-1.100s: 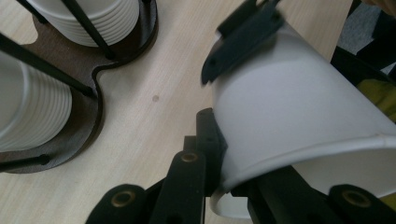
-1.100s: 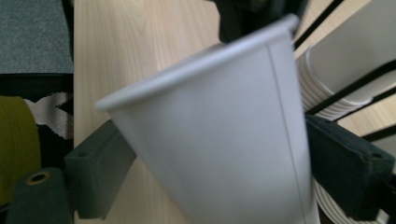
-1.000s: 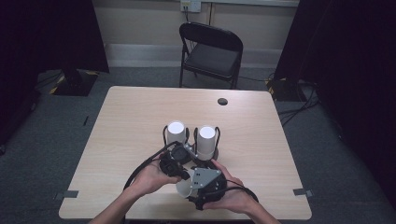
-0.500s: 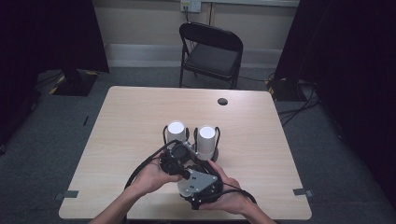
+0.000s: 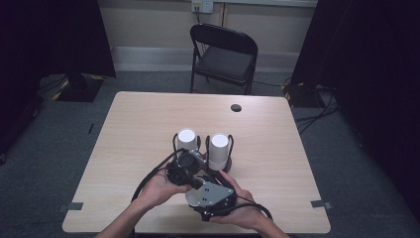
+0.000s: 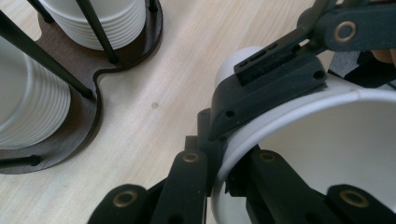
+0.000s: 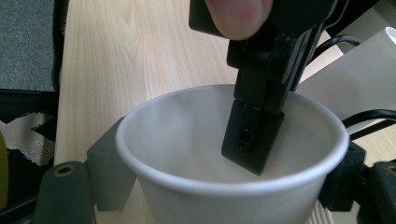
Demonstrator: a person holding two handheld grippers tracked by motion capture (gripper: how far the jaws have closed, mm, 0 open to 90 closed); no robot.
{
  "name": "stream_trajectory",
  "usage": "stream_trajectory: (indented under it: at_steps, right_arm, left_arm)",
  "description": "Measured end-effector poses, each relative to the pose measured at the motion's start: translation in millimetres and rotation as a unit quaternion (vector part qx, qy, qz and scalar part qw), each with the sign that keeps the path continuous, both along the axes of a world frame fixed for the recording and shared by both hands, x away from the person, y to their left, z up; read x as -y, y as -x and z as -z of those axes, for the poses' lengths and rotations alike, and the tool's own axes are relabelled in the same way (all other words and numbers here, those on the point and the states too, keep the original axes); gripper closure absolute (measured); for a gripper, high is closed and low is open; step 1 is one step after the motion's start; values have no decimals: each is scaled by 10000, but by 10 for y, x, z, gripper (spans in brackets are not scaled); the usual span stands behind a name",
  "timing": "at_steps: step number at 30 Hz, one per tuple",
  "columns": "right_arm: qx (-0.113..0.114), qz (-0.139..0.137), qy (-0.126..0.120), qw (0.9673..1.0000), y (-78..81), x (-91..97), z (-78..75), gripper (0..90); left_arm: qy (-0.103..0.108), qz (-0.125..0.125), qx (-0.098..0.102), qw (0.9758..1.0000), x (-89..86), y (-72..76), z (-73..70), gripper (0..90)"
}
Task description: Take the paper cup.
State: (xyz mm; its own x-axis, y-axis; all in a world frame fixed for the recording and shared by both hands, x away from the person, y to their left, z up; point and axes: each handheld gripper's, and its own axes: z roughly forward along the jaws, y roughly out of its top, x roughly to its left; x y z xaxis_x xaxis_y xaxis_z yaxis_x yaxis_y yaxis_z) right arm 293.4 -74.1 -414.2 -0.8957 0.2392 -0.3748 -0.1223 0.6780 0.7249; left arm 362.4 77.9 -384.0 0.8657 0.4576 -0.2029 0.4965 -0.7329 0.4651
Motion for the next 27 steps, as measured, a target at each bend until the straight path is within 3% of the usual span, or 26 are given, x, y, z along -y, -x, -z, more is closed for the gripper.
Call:
stream_trajectory:
  at_steps: [11,14,21,27]
  right_arm:
    - [-45,127,-174,9998,-9,59,-20,232]
    - [-106,225,-278,9993,-47,107,-23,236]
    - [-92,304,-280,9991,-65,122,-15,238]
    - [-138,420,-269,9987,-89,151,11,239]
  left_arm:
    - [240,-167,-67,9995,-58,-12,-3,855]
    - [319,-239,-59,9992,-91,-7,-11,817]
    - [408,-281,-25,9988,-144,18,-17,790]
    - [589,-422,-34,9974,-235,31,-10,701]
